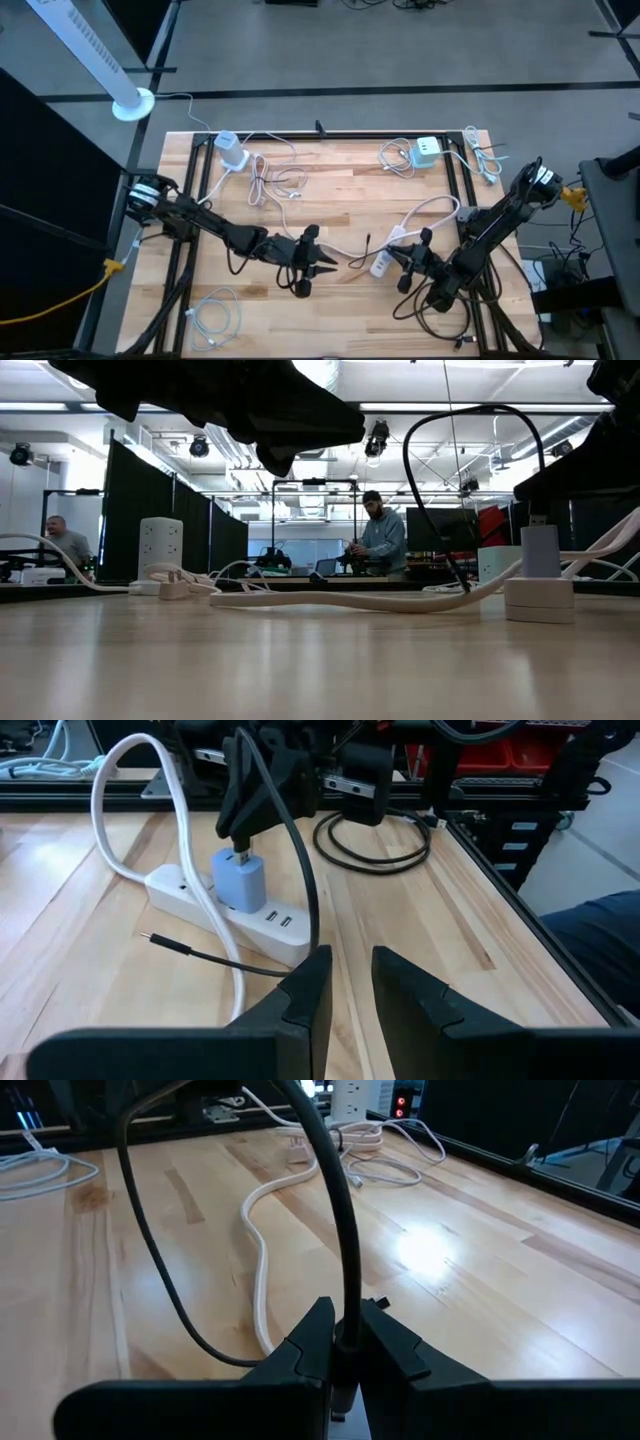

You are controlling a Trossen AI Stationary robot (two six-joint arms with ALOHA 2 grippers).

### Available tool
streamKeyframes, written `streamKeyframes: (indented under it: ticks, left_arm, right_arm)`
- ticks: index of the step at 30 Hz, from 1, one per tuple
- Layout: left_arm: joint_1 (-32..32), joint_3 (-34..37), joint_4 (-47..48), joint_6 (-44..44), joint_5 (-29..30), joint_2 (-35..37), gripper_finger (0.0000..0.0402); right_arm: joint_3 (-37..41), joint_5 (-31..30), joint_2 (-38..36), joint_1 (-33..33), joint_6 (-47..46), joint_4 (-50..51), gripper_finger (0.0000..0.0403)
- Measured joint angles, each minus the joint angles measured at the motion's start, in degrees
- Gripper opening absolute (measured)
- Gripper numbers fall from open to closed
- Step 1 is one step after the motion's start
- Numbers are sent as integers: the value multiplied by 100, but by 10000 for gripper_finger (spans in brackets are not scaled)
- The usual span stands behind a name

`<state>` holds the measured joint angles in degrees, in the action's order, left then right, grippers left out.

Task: Insert USB
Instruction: Insert the left black charger cable into the purple charger adapter

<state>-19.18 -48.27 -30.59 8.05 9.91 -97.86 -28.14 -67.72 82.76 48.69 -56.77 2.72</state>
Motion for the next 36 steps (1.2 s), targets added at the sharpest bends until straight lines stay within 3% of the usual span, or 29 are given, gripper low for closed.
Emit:
streamKeyframes:
  ticks: [7,11,20,28,32,36]
  left_arm:
    - [0,0,-1,0,0,0,63]
    - [0,0,-2,0,0,0,63]
    - [-2,0,4,0,0,2,63]
    - [-28,0,46,153,-105,2,63]
    - [-39,0,80,222,-146,20,63]
    - [-52,0,88,365,-610,189,63]
  right_arm:
    - [-28,230,-4,1,-669,594,18]
    - [-71,283,-4,-16,-529,597,18]
    - [40,43,356,-10,-910,527,18]
    - [-37,249,214,1,-390,579,20]
    - [-71,725,32,-8,-9,654,77]
    - [-132,1140,-327,-29,388,781,140]
